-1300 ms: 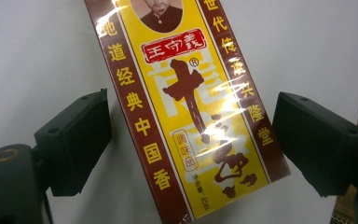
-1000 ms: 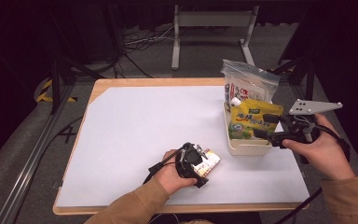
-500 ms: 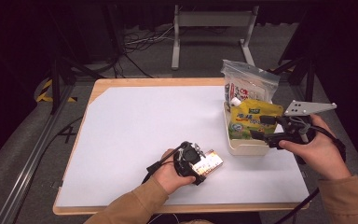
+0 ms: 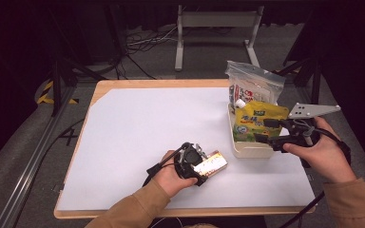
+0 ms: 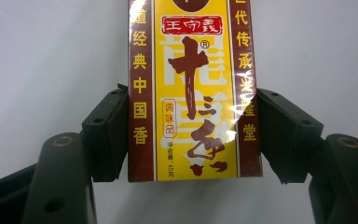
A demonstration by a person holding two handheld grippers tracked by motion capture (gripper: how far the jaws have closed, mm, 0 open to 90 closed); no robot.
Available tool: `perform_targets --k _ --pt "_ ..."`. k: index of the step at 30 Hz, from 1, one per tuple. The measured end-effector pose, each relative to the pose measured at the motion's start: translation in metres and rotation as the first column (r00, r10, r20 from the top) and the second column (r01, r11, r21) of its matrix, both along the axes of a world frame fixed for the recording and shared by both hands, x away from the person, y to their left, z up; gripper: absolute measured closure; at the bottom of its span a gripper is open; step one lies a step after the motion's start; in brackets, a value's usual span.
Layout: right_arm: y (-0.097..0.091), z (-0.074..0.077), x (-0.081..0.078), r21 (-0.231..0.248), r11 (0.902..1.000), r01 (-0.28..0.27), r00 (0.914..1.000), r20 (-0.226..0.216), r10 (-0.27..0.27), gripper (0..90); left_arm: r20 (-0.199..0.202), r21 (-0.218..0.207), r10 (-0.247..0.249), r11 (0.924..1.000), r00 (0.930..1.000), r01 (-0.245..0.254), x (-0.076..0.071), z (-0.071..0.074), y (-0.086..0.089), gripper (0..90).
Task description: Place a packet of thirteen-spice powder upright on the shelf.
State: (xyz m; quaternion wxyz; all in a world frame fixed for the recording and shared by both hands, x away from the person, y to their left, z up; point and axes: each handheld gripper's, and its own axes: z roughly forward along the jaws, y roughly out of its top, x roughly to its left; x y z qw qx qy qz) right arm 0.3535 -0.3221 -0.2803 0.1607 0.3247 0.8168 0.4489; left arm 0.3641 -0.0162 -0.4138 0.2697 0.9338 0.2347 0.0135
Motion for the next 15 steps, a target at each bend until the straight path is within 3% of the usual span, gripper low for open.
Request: perform_targets --k 4,8,13,15 --pt "0.000 0.001 0.000 0.007 1.0000 -0.003 1.0000 -0.008 0.003 33.4 0.043 -0.047 0.004 0.9989 0.9991 -0.002 -0.004 0.010 0.007 33.1" --pt "0.003 0.004 0.001 0.006 1.0000 -0.007 0.9998 -0.016 0.007 34.3 0.089 -0.121 0.015 0.9926 0.9959 -0.004 -0.007 0.022 0.016 33.1" --pt "0.007 0.008 0.002 0.004 0.9999 -0.016 0.9997 -0.020 0.016 35.0 0.142 -0.229 0.045 0.9734 0.9888 -0.012 -0.008 0.031 0.025 33.0" --pt "0.009 0.009 0.002 0.003 0.9998 -0.019 0.9995 -0.024 0.019 35.4 0.179 -0.280 0.048 0.9599 0.9828 0.004 -0.008 0.033 0.029 32.9"
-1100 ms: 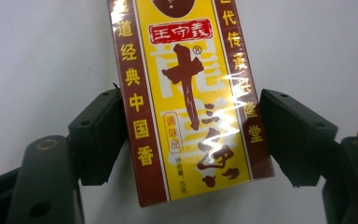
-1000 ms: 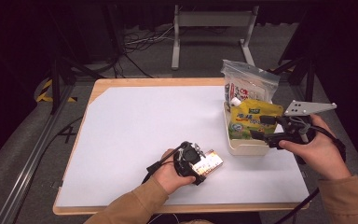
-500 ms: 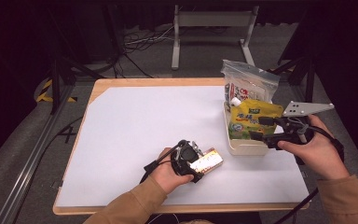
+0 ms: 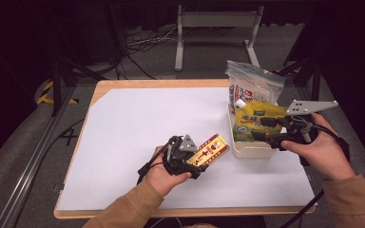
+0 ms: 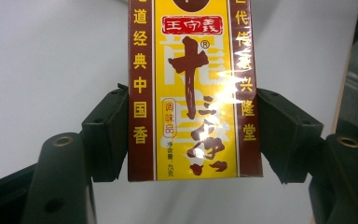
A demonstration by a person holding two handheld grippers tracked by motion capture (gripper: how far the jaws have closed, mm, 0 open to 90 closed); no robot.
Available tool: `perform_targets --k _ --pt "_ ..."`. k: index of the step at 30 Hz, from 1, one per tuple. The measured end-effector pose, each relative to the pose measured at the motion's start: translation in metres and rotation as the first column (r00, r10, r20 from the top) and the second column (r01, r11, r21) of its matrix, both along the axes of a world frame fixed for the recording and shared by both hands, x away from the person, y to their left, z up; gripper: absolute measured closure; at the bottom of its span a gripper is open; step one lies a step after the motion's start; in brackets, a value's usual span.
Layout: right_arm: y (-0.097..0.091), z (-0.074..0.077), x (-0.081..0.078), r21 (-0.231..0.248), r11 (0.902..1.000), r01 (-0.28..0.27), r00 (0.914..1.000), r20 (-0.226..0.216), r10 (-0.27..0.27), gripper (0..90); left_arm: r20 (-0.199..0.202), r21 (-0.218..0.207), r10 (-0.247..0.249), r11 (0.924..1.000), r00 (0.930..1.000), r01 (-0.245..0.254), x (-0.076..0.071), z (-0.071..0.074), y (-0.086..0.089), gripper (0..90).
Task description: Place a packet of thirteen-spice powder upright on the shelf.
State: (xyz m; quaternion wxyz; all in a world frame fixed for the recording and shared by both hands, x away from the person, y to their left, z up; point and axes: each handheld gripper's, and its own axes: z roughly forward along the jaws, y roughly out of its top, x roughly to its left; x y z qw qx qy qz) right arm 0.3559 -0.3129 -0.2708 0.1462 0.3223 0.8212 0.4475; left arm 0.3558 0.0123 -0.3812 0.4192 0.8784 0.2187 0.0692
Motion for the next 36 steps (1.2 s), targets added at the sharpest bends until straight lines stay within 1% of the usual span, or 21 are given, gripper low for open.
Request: perform_targets --k 1,2,4,5,7,8,9,10,11,13,14,18,20,22,23,24,26,29,32,34,36 --pt "0.001 0.001 0.000 -0.002 1.0000 -0.002 1.0000 -0.002 0.002 35.5 0.012 -0.033 -0.001 0.9994 0.9999 0.001 0.001 0.001 0.002 32.9" --pt "0.001 0.001 0.000 -0.002 1.0000 -0.002 1.0000 -0.002 0.002 35.5 0.012 -0.033 -0.001 0.9994 0.9999 0.001 0.001 0.001 0.002 32.9" --pt "0.004 0.002 0.002 -0.002 1.0000 -0.006 1.0000 -0.006 0.006 35.7 0.035 -0.072 0.005 0.9974 0.9994 -0.003 0.002 0.001 0.006 32.8" --pt "0.004 0.003 0.002 -0.004 1.0000 -0.006 1.0000 -0.006 0.006 35.7 0.035 -0.072 0.005 0.9974 0.9994 -0.003 0.002 0.001 0.006 32.9" --pt "0.005 0.003 0.002 -0.004 1.0000 -0.007 1.0000 -0.006 0.007 35.7 0.041 -0.090 0.007 0.9960 0.9991 -0.004 0.003 0.001 0.008 32.8" --pt "0.006 0.003 0.003 -0.004 1.0000 -0.007 0.9999 -0.011 0.007 35.7 0.054 -0.102 0.014 0.9947 0.9984 -0.008 0.004 0.001 0.010 32.8" --pt "0.007 0.003 0.003 -0.004 1.0000 -0.006 0.9999 -0.013 0.006 35.7 0.053 -0.109 0.015 0.9940 0.9985 -0.009 0.004 0.001 0.010 32.8" --pt "0.008 0.003 0.004 -0.005 1.0000 -0.007 0.9998 -0.018 0.007 35.7 0.062 -0.117 0.016 0.9931 0.9979 -0.009 0.003 0.001 0.011 32.8" --pt "0.008 0.003 0.004 -0.005 1.0000 -0.007 0.9998 -0.018 0.007 35.7 0.062 -0.117 0.016 0.9931 0.9979 -0.009 0.003 0.001 0.011 32.8" --pt "0.010 0.003 0.004 0.000 1.0000 -0.002 0.9991 -0.041 0.002 36.7 0.074 -0.127 0.018 0.9918 0.9971 -0.008 0.003 0.001 0.011 32.8" --pt "0.011 0.003 0.004 0.002 1.0000 -0.001 0.9986 -0.053 0.001 37.0 0.073 -0.132 0.020 0.9912 0.9971 -0.011 0.002 0.002 0.011 32.8" --pt "0.016 0.005 0.006 0.004 1.0000 0.001 0.9970 -0.077 -0.001 38.5 0.101 -0.166 0.040 0.9859 0.9941 -0.022 0.000 0.002 0.012 32.8" --pt "0.019 0.007 0.007 0.007 1.0000 -0.001 0.9952 -0.098 0.001 41.6 0.121 -0.175 0.041 0.9844 0.9918 -0.019 -0.002 0.002 0.013 32.8" --pt "0.022 0.009 0.008 0.018 0.9998 0.000 0.9897 -0.143 0.002 44.4 0.147 -0.193 0.047 0.9811 0.9881 -0.018 -0.005 0.002 0.013 32.8" --pt "0.024 0.010 0.009 0.025 0.9997 -0.001 0.9862 -0.165 0.005 45.5 0.154 -0.193 0.047 0.9810 0.9869 -0.017 -0.005 0.002 0.013 32.8" --pt "0.026 0.010 0.010 0.028 0.9996 -0.002 0.9842 -0.177 0.007 46.2 0.165 -0.199 0.048 0.9798 0.9851 -0.014 -0.006 0.002 0.012 32.8" --pt "0.031 0.011 0.013 0.041 0.9992 -0.007 0.9741 -0.226 0.016 47.1 0.171 -0.198 0.042 0.9802 0.9843 -0.008 -0.007 0.002 0.011 32.8" --pt "0.037 0.012 0.018 0.045 0.9990 -0.009 0.9621 -0.272 0.020 47.8 0.174 -0.199 0.040 0.9799 0.9839 -0.005 -0.008 0.002 0.010 32.8" --pt "0.043 0.012 0.023 0.046 0.9989 -0.012 0.9528 -0.303 0.025 47.9 0.176 -0.196 0.037 0.9805 0.9837 -0.001 -0.008 0.003 0.010 32.8" --pt "0.045 0.012 0.024 0.042 0.9990 -0.014 0.9514 -0.307 0.026 48.2 0.175 -0.195 0.032 0.9808 0.9841 0.002 -0.008 0.003 0.010 32.8" --pt "0.050 0.012 0.027 0.041 0.9990 -0.017 0.9480 -0.317 0.029 48.2 0.186 -0.189 0.035 0.9820 0.9819 0.001 -0.008 0.002 0.009 32.8"
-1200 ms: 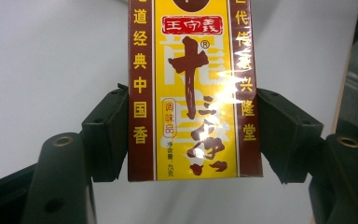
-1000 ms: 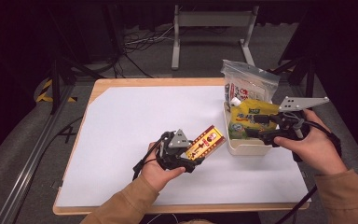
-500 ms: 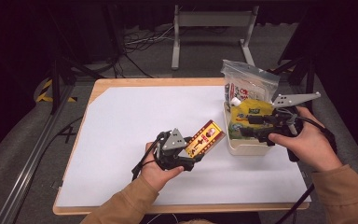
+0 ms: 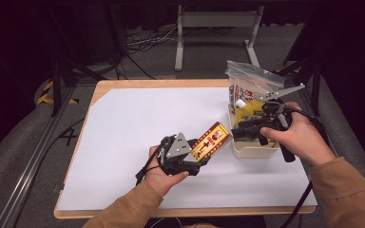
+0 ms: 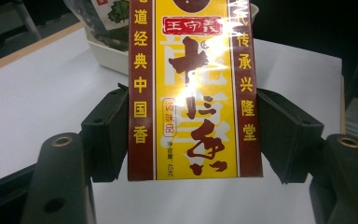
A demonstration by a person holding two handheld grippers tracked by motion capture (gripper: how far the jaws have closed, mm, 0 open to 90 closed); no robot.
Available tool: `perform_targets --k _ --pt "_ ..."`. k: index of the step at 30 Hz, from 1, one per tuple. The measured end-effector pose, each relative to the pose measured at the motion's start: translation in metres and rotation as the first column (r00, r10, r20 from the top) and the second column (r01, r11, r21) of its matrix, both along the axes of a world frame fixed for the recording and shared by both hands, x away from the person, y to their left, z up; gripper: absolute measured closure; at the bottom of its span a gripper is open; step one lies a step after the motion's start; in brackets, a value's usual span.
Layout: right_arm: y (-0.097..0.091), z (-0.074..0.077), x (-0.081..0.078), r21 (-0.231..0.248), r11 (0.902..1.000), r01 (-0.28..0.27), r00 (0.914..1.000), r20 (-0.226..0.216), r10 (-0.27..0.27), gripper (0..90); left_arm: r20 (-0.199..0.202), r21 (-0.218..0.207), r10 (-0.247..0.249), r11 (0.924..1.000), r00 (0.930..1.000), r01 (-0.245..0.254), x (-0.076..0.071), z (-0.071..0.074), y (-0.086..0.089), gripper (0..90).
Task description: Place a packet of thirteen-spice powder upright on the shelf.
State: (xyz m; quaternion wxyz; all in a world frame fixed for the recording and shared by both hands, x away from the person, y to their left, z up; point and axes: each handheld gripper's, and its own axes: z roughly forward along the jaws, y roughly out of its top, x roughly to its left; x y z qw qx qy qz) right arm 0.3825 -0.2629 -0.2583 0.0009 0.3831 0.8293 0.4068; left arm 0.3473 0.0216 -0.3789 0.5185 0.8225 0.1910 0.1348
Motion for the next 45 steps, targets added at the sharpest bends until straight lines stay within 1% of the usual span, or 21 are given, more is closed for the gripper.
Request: perform_targets --k 4,8,11,19,26,29,33,41,45 --pt "0.005 0.000 0.004 -0.005 1.0000 0.002 0.9998 -0.018 -0.002 48.1 0.009 -0.002 -0.003 1.0000 1.0000 0.003 -0.002 0.001 -0.001 32.8" --pt "0.008 0.000 0.008 -0.001 1.0000 0.000 0.9994 -0.035 0.000 48.0 0.011 -0.003 -0.003 1.0000 0.9999 0.003 -0.002 0.001 -0.001 32.7" --pt "0.010 -0.001 0.012 -0.005 1.0000 0.004 0.9988 -0.049 -0.004 48.0 0.017 0.008 -0.004 1.0000 0.9999 0.003 -0.003 0.001 -0.001 32.7" --pt "0.018 -0.006 0.016 -0.029 0.9995 0.008 0.9975 -0.070 -0.010 47.2 0.019 0.002 -0.006 1.0000 0.9998 0.006 -0.003 0.002 -0.001 32.7" --pt "0.022 -0.011 0.019 -0.037 0.9993 0.007 0.9959 -0.089 -0.011 47.1 0.027 -0.008 -0.010 0.9999 0.9996 0.010 -0.004 0.002 -0.002 32.7" --pt "0.024 -0.013 0.019 -0.039 0.9992 0.003 0.9953 -0.097 -0.007 47.1 0.033 -0.009 -0.019 0.9998 0.9993 0.020 -0.005 0.003 -0.002 32.6" --pt "0.027 -0.016 0.020 -0.054 0.9985 0.005 0.9947 -0.102 -0.011 47.1 0.041 -0.014 -0.025 0.9996 0.9989 0.025 -0.006 0.003 -0.005 32.6" --pt "0.031 -0.020 0.020 -0.056 0.9984 -0.007 0.9925 -0.123 0.000 47.5 0.038 -0.022 -0.017 0.9996 0.9991 0.018 -0.006 0.003 -0.005 32.6" --pt "0.033 -0.022 0.019 -0.055 0.9983 -0.015 0.9901 -0.140 0.007 50.8 0.042 -0.015 -0.019 0.9997 0.9989 0.020 -0.006 0.003 -0.005 32.5"
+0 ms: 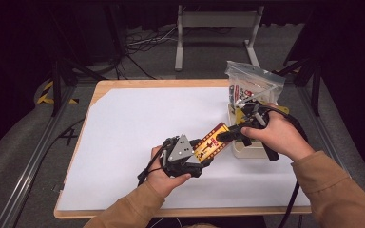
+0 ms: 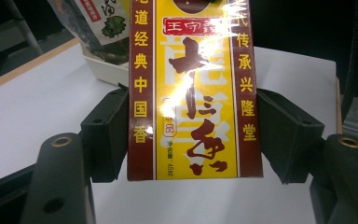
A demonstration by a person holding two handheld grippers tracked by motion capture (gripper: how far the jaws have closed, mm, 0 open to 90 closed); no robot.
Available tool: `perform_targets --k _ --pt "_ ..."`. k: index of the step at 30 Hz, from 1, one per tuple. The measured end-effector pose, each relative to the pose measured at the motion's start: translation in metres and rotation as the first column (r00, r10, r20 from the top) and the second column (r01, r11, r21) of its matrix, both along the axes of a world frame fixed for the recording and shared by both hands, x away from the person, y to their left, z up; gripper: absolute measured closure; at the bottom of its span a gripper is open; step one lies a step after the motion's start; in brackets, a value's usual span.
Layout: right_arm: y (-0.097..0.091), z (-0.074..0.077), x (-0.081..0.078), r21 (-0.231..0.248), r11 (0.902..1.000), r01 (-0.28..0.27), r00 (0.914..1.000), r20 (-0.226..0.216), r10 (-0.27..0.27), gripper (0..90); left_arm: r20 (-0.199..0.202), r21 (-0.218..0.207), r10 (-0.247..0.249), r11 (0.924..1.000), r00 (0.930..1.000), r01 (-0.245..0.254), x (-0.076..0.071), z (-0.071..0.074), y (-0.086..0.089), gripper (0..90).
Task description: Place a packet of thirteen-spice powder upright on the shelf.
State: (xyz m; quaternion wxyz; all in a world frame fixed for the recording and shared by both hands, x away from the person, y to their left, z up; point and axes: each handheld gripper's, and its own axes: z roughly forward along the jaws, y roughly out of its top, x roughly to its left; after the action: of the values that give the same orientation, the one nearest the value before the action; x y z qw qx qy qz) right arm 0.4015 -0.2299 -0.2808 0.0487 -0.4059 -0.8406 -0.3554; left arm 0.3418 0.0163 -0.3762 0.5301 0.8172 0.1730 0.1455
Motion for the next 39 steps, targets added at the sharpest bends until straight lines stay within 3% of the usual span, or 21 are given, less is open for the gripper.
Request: perform_targets --k 12,14,18,27,32,39 --pt "-0.001 0.004 0.000 0.022 0.9997 0.009 0.9992 -0.038 -0.008 60.7 0.001 0.029 0.003 0.9996 1.0000 -0.003 -0.001 -0.003 -0.003 32.5" --pt "-0.001 0.008 -0.001 0.048 0.9987 0.016 0.9985 -0.054 -0.013 64.4 0.013 0.033 0.007 0.9994 0.9999 -0.007 -0.001 -0.003 -0.005 32.5" --pt "0.001 0.010 -0.002 0.052 0.9979 0.038 0.9974 -0.063 -0.035 66.7 0.027 0.042 0.017 0.9989 0.9995 -0.018 -0.002 -0.003 -0.006 32.2" --pt "0.001 0.011 -0.002 0.081 0.9945 0.067 0.9931 -0.102 -0.059 69.0 -0.022 0.027 0.003 0.9996 0.9998 -0.002 0.001 -0.004 -0.005 29.8" --pt "-0.005 0.015 -0.001 0.074 0.9943 0.077 0.9951 -0.068 -0.072 69.1 -0.064 0.014 0.008 0.9999 0.9979 -0.007 0.006 -0.003 0.000 26.2" --pt "-0.014 0.023 -0.003 0.046 0.9960 0.076 0.9969 -0.021 -0.075 69.1 -0.072 0.000 0.011 0.9999 0.9974 -0.011 0.009 0.001 0.009 25.9"
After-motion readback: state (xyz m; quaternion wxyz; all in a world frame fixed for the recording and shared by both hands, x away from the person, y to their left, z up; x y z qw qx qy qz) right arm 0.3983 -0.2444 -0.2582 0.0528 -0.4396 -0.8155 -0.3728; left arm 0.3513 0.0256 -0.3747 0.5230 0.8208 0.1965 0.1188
